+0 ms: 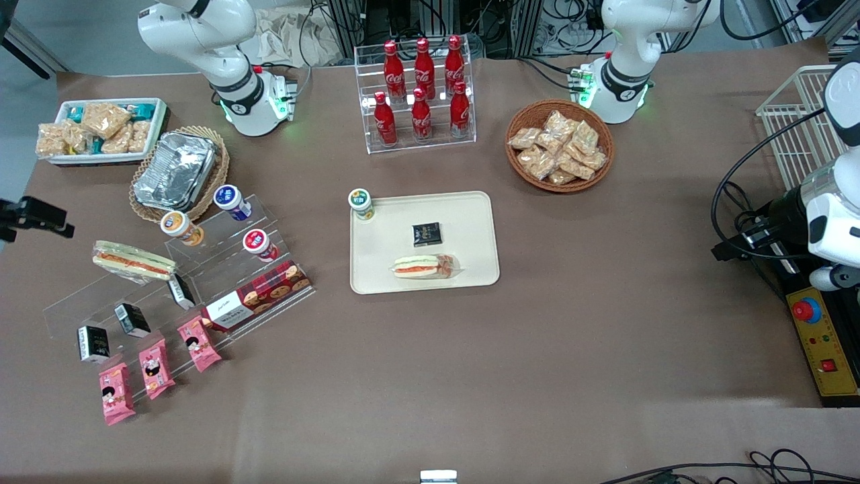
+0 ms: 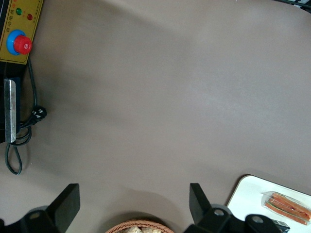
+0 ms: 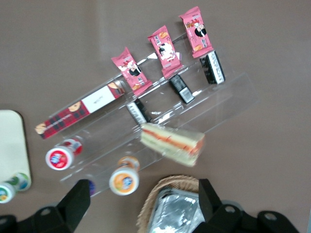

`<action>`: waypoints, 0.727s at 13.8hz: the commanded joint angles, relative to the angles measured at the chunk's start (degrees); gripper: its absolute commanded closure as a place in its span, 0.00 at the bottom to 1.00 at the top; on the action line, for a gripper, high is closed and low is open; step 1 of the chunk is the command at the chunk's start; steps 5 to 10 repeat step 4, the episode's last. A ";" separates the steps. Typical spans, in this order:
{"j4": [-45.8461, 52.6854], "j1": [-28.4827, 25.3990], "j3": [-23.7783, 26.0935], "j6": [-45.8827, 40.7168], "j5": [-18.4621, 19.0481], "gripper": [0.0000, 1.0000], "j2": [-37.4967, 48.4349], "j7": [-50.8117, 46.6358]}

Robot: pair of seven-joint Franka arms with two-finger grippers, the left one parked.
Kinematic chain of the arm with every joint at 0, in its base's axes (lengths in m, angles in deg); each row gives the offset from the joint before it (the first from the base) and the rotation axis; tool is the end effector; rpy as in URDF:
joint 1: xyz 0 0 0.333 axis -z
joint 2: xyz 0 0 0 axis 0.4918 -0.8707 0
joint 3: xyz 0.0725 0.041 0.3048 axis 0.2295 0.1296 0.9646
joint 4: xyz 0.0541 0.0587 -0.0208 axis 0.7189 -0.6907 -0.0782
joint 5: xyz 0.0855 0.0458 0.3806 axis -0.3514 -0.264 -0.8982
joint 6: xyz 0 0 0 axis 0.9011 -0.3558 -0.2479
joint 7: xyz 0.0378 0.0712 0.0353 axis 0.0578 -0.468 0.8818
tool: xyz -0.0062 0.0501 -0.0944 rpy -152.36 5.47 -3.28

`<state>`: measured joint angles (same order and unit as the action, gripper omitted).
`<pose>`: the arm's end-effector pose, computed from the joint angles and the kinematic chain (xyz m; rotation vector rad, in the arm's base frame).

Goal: Place sandwich on tray

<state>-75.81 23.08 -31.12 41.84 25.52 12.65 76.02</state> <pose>0.5608 -0.0730 0.6223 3.1077 -0.0388 -0.0376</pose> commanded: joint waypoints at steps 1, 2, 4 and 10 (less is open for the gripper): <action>-0.55 5.75 7.96 -1.11 1.74 0.01 2.19 -5.72; -0.47 5.85 7.88 -1.11 0.51 0.01 2.20 -5.63; -0.29 5.94 7.62 -1.20 0.06 0.01 2.20 -5.72; -0.29 5.94 7.62 -1.20 0.06 0.01 2.20 -5.72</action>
